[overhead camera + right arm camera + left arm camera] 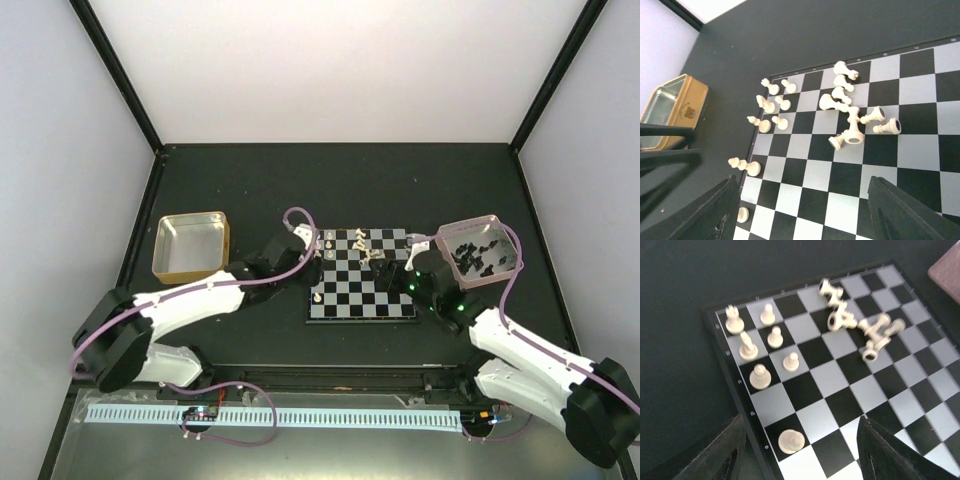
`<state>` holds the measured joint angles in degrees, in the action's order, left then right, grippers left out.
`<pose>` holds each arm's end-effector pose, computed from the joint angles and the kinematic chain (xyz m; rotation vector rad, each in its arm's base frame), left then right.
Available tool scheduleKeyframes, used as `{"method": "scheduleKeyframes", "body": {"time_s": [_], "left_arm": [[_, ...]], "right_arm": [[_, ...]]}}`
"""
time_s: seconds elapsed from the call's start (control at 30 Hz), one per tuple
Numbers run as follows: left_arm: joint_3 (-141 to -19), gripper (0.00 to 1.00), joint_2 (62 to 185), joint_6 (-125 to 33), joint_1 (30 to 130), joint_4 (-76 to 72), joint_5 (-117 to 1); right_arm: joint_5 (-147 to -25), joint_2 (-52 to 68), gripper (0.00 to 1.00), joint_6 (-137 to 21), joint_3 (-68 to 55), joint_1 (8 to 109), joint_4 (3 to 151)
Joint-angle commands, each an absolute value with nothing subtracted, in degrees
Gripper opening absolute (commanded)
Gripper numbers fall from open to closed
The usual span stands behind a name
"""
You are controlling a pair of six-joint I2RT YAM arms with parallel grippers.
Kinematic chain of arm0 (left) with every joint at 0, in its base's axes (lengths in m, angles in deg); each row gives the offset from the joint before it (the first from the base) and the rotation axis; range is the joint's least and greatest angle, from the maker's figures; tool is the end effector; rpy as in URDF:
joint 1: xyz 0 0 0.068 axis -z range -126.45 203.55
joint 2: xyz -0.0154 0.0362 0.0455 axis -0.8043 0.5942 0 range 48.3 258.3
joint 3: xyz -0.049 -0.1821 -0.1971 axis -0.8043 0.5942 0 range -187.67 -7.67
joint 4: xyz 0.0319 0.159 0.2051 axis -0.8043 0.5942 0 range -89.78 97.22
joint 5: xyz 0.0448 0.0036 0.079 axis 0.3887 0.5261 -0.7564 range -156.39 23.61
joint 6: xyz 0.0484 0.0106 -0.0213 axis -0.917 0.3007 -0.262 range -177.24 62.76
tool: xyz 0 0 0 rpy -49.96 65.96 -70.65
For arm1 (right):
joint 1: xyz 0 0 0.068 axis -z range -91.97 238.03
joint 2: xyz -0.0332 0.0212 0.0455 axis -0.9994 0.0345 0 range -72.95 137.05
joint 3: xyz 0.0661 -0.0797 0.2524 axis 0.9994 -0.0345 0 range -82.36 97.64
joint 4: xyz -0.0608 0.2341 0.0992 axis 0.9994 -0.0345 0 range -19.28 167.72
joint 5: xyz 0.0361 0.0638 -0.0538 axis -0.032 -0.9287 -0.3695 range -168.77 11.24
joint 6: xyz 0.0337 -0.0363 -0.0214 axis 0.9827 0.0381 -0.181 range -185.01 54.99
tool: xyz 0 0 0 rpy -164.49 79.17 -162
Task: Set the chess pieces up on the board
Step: Place the chess piece on the chessboard, then pick up the chess piece from the chessboard.
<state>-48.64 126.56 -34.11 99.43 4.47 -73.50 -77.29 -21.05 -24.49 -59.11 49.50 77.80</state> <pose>0.1976 -0.1975 0.1987 0.3965 2.3025 -0.4759 0.1548 0.1221 0.2040 0.0543 2.1732 0.8001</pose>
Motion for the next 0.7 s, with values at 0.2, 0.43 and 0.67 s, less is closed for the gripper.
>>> {"method": "scheduleKeyframes", "body": {"time_s": [0.2, 0.43, 0.67], "left_arm": [[-49.35, 0.68, 101.88, -36.08, 99.43, 12.22, -80.81], [-48.41, 0.78, 84.49, -40.71, 99.09, 16.03, -82.75], [-52.75, 0.83, 79.01, -43.67, 99.02, 23.68, -82.14]], "right_arm": [[-71.60, -4.92, 0.59, -22.73, -43.74, 49.47, 63.02], [-69.23, 11.66, 0.47, -28.38, -27.51, 49.52, 52.46], [-65.47, 22.90, 0.31, -31.44, -17.76, 49.56, 44.58]]}}
